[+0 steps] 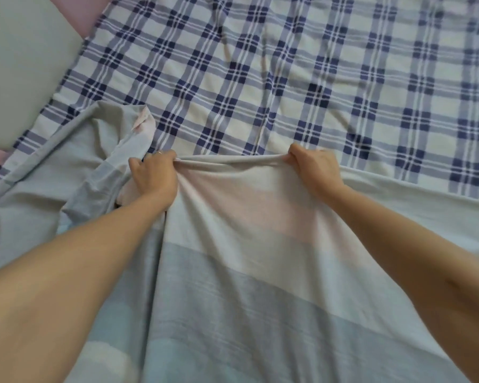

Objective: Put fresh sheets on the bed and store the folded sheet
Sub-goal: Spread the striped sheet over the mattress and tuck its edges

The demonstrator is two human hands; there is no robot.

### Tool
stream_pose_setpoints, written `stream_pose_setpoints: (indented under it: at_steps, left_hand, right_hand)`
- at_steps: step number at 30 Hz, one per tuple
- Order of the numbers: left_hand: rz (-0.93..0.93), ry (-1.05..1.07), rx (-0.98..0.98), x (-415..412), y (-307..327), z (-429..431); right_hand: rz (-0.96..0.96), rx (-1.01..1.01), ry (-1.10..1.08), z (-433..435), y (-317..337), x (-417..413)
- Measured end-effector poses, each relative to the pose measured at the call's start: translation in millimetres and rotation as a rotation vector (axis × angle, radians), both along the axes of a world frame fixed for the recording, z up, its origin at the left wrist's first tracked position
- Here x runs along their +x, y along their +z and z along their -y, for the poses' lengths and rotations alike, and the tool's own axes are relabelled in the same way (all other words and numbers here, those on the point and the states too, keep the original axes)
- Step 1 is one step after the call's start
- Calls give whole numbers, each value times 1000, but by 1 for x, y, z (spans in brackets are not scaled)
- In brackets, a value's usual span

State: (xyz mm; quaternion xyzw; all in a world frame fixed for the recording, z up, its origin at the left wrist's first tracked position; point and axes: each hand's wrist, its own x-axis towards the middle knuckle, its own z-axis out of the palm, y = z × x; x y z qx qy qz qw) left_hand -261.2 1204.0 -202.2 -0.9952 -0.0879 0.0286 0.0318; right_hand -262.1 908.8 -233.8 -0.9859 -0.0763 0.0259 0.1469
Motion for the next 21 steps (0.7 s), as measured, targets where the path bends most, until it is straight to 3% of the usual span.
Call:
stream_pose_setpoints:
  at_steps: [4,7,9,12,15,21]
  left_hand:
    - [18,37,-59,-10,-2,21]
    - [-105,-268,-144,-31,-2,43]
    - [-200,-356,-202,-31,-3,52]
    - [-281,-168,-408,-13,-6,50]
    - [-361,46,-594,13,-7,57]
    - [-435,-295,-139,31,-6,68]
  right_hand:
    - [80,-27,-65,4,-12,-11]
    - [127,-162,-33,18,-17,-37]
    - [70,-122,-134,37,-15,-41]
    - [-107,-6,-229,59,-11,-30]
    - [-163,77,-205,74,-14,-24]
    - [-315,300,-456,65,-29,-14]
